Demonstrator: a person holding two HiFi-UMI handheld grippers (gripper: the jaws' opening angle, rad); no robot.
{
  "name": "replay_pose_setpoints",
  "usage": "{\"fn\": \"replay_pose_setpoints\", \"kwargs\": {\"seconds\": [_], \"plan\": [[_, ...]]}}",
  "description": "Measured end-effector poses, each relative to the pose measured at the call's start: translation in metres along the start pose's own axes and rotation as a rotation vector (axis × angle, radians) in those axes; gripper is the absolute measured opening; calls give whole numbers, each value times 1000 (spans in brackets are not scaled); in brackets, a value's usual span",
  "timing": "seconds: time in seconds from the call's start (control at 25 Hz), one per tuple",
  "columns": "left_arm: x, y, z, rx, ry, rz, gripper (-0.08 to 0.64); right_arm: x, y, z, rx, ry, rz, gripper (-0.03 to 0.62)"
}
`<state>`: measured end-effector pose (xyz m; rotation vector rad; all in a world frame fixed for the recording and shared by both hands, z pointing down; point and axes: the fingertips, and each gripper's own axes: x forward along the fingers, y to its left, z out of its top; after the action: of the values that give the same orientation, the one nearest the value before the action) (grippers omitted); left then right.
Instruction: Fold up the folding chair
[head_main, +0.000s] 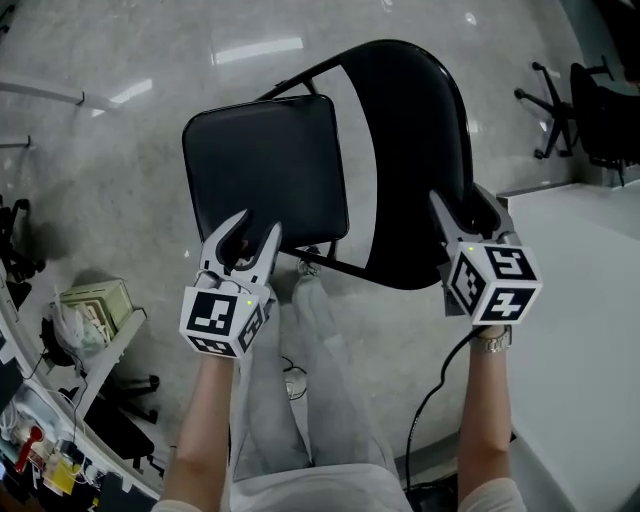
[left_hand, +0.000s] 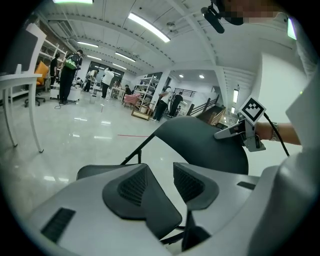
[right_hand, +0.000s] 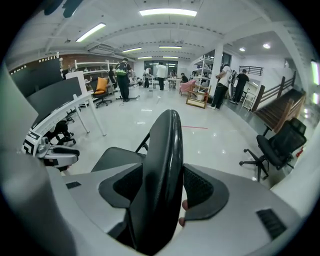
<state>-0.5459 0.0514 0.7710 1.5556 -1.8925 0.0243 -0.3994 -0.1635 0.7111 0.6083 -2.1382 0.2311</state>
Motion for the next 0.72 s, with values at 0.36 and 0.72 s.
{"fn": "replay_pose_setpoints", "kwargs": {"seconds": [0.36,0.72], "plan": [[10,40,-40,-75,21,29,220,19,-1,-12,83,103,65,205],[11,117,-79,-172,84,43,222,23,2,-13,171,127,75,158]]}}
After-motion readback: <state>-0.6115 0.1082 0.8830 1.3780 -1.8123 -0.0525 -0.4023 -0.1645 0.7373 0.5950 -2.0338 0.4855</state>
